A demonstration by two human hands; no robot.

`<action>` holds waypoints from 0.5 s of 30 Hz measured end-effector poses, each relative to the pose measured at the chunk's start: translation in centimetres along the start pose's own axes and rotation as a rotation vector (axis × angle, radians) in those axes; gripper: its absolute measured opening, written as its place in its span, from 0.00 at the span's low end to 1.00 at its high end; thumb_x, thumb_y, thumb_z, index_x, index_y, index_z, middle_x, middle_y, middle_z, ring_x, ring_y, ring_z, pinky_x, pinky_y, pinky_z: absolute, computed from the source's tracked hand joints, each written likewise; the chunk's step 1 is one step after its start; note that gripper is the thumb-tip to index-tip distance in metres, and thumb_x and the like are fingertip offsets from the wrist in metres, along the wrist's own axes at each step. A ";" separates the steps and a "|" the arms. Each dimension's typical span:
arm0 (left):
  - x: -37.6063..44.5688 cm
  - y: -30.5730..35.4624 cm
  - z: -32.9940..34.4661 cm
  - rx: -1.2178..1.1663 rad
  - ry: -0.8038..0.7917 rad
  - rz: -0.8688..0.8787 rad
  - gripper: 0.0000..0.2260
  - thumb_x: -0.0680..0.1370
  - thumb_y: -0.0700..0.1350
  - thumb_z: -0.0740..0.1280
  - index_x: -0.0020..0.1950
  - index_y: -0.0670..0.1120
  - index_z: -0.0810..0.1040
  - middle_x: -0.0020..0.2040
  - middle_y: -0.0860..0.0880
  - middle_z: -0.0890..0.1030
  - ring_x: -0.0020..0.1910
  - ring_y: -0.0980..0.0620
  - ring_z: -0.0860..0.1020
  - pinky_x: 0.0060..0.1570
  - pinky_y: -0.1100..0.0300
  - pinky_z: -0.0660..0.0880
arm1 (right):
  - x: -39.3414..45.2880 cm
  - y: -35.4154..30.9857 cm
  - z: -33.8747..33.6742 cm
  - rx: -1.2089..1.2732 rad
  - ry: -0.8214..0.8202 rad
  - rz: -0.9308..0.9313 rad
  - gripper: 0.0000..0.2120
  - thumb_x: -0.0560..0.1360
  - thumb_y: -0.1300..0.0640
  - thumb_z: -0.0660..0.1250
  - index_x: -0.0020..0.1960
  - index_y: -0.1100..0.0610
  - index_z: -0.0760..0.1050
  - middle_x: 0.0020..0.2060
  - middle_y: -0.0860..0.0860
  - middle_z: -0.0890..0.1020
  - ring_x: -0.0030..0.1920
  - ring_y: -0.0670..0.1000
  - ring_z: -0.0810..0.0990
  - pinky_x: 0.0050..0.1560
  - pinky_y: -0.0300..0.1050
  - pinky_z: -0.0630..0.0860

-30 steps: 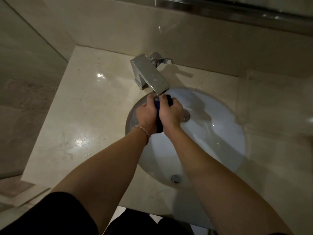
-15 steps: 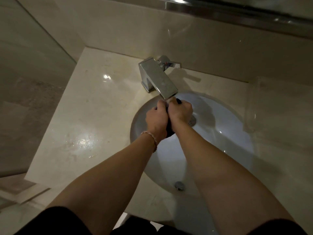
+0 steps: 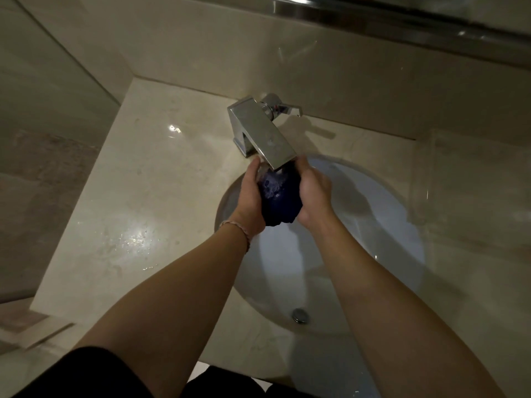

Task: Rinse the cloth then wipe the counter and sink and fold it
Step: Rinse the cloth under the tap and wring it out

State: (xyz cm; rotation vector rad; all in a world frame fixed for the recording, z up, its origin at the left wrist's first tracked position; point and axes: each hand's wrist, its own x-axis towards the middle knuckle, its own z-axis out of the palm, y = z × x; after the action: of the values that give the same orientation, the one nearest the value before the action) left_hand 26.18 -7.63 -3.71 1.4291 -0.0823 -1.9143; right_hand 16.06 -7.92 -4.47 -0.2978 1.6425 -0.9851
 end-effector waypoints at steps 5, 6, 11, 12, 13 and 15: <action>0.3 0.0 -1.0 0.125 0.004 0.036 0.25 0.77 0.66 0.65 0.64 0.51 0.82 0.59 0.47 0.85 0.60 0.42 0.82 0.63 0.45 0.78 | -0.5 1.3 -0.5 0.237 0.053 0.018 0.15 0.79 0.45 0.64 0.60 0.52 0.79 0.56 0.55 0.83 0.55 0.59 0.83 0.51 0.57 0.83; 0.7 -0.2 -1.0 0.073 -0.004 0.075 0.24 0.77 0.64 0.67 0.64 0.49 0.82 0.59 0.46 0.85 0.61 0.41 0.82 0.64 0.45 0.77 | -1.0 1.1 -0.3 0.182 0.049 -0.030 0.13 0.80 0.50 0.63 0.60 0.54 0.78 0.55 0.54 0.83 0.54 0.57 0.83 0.49 0.51 0.83; 2.7 -0.5 -1.4 0.020 0.201 0.189 0.22 0.70 0.58 0.76 0.55 0.43 0.86 0.53 0.42 0.87 0.53 0.40 0.85 0.59 0.44 0.81 | -2.1 0.2 0.3 0.017 0.096 -0.136 0.11 0.80 0.56 0.60 0.59 0.60 0.74 0.47 0.49 0.79 0.44 0.48 0.78 0.35 0.38 0.76; 2.5 -0.4 -1.1 0.092 0.241 0.217 0.17 0.73 0.55 0.74 0.51 0.42 0.86 0.49 0.43 0.87 0.50 0.42 0.86 0.55 0.47 0.82 | -2.2 0.3 0.8 0.011 0.123 -0.147 0.11 0.80 0.55 0.60 0.59 0.58 0.73 0.47 0.49 0.79 0.45 0.48 0.78 0.39 0.41 0.78; 2.2 -0.2 -0.7 0.153 0.273 0.248 0.13 0.76 0.53 0.72 0.47 0.43 0.86 0.45 0.44 0.87 0.47 0.43 0.86 0.51 0.49 0.83 | -2.6 0.3 1.5 0.009 0.148 -0.175 0.10 0.80 0.53 0.61 0.58 0.56 0.72 0.47 0.48 0.79 0.46 0.49 0.79 0.44 0.46 0.79; 1.8 0.1 -0.2 0.273 0.322 0.289 0.13 0.78 0.53 0.70 0.41 0.45 0.84 0.40 0.47 0.86 0.43 0.46 0.84 0.46 0.54 0.83 | -3.2 0.9 2.9 -0.050 0.190 -0.277 0.10 0.80 0.51 0.63 0.57 0.55 0.75 0.46 0.46 0.81 0.47 0.49 0.81 0.51 0.51 0.81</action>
State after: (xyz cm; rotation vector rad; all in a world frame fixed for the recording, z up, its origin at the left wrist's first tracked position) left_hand 26.18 -8.69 -5.23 1.7825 -0.3873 -1.4616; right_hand 19.97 -6.54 -3.00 -0.4881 1.8332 -1.2110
